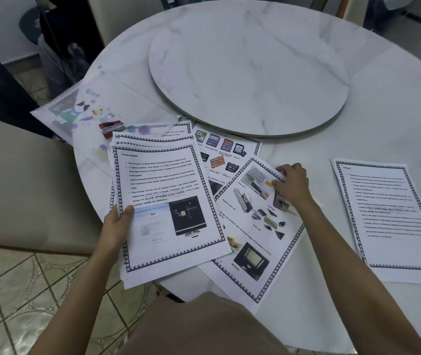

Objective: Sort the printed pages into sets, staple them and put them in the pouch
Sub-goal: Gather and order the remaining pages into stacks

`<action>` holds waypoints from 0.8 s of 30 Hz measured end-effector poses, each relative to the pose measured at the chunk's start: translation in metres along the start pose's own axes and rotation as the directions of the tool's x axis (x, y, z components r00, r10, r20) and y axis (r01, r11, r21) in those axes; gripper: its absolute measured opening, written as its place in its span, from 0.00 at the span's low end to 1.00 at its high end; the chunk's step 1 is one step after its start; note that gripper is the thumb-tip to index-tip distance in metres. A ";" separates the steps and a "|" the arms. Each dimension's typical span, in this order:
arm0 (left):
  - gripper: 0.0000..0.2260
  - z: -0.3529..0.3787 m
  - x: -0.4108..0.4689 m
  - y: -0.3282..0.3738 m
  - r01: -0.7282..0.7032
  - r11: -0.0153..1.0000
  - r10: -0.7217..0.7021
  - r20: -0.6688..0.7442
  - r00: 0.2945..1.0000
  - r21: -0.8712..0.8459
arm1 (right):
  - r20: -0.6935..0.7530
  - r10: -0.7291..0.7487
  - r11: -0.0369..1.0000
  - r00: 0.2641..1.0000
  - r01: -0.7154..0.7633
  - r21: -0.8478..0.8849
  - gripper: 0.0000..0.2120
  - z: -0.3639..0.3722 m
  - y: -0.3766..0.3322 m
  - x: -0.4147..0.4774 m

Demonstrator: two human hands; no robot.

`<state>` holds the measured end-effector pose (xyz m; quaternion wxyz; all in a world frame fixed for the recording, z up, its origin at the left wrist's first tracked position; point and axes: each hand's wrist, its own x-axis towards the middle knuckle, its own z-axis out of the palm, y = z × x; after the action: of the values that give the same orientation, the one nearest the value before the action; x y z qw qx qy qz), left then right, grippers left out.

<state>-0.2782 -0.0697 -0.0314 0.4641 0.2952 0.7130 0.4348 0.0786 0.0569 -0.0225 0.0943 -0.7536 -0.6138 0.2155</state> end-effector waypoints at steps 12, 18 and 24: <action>0.17 -0.021 0.011 0.001 -0.006 0.999 -0.003 -0.193 0.981 -0.043 | 0.012 -0.022 0.984 1.000 0.019 0.179 0.10 -0.041 0.011 -0.007; 0.17 -0.033 0.017 0.003 -0.021 1.000 0.017 -0.199 0.980 -0.017 | 0.037 -0.066 0.977 0.997 0.057 0.206 0.08 -0.056 0.012 -0.005; 0.16 -0.028 0.016 0.001 -0.022 1.000 0.023 -0.115 0.993 0.010 | 0.185 -0.118 0.962 0.976 0.066 0.266 0.05 -0.092 0.010 0.003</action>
<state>-0.3106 -0.0657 -0.0312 0.4159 0.2798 0.7371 0.4532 0.1287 0.0684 0.0547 0.1397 -0.6801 -0.6212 0.3633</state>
